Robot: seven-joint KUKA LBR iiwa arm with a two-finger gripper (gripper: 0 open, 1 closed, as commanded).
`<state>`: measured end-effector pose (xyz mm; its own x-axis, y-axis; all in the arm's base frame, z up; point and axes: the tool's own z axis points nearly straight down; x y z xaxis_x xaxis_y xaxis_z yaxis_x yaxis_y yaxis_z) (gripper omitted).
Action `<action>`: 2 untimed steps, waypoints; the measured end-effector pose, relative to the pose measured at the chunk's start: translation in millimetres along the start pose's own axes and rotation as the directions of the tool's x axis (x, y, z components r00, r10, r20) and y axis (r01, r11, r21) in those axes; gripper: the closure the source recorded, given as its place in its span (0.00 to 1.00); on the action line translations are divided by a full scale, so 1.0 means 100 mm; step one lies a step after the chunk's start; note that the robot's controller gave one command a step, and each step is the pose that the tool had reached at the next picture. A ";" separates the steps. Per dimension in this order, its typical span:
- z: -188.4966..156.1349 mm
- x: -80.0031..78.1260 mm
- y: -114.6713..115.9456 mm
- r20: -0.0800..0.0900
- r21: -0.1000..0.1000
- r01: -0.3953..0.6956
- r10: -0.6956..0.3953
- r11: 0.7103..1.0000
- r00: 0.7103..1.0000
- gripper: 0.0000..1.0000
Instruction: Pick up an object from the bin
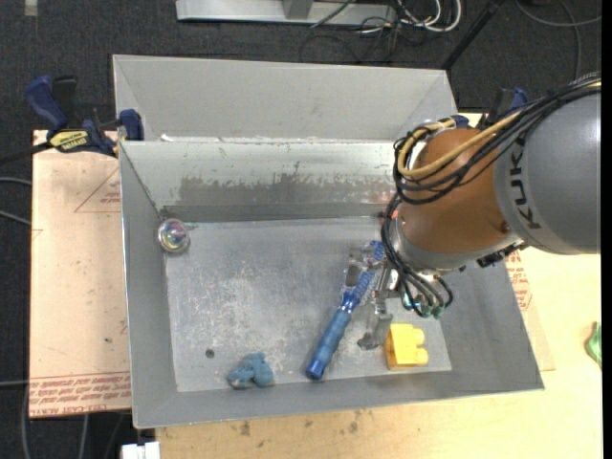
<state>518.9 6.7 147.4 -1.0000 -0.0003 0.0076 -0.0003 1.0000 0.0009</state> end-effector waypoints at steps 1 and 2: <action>0.76 -0.61 -0.20 0.007 0.003 0.366 -0.366 0.931 0.930 0.00; 0.75 -0.62 -0.19 0.008 0.002 0.366 -0.366 0.931 0.931 1.00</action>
Offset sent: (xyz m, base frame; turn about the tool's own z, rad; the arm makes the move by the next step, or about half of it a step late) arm 0.0608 -0.0198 -0.0746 -0.3782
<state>579.9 -12.6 72.0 -0.9305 -0.3664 -0.0015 -0.3664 0.9305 0.0013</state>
